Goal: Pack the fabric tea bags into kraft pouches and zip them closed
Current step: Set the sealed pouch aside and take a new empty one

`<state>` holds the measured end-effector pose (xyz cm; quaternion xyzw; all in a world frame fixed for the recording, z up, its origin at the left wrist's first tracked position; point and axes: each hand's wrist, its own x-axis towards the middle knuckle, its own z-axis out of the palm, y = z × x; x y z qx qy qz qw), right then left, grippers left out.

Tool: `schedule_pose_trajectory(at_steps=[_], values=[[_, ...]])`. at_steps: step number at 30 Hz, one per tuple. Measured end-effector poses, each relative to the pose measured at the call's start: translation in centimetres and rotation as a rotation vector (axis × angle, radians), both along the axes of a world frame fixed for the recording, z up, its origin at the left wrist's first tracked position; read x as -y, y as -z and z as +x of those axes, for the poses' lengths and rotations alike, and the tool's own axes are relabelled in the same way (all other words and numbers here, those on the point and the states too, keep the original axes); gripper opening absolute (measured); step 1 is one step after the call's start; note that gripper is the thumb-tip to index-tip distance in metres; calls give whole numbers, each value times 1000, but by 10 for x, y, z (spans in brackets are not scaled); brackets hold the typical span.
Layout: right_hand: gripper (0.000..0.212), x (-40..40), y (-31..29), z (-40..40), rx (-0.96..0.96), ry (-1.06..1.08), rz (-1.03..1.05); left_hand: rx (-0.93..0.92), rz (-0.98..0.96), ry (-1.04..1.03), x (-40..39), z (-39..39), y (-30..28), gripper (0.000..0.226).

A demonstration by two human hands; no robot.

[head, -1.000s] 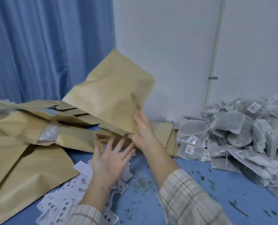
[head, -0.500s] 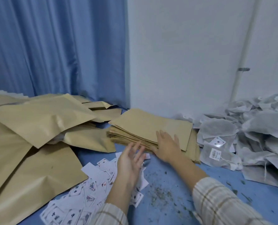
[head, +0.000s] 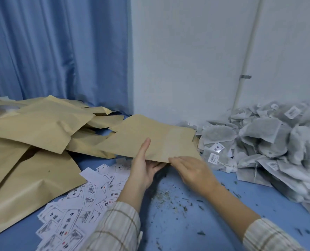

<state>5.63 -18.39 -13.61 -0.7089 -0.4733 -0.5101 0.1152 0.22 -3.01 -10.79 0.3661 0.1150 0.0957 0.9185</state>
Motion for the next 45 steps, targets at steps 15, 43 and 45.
schedule_pose_trajectory(at_steps=[15, 43, 45], values=[[51, 60, -93, -138, -1637, -853, 1072, 247, 2028, -442, 46, -114, -47, 97], [17, 111, 10, -148, -1864, -617, 1253, -174, 1165, -202, 180, -96, 10, 26], [19, 111, 10, -150, -1898, -693, 1283, -163, 1120, -224, 179, -95, 12, 35]])
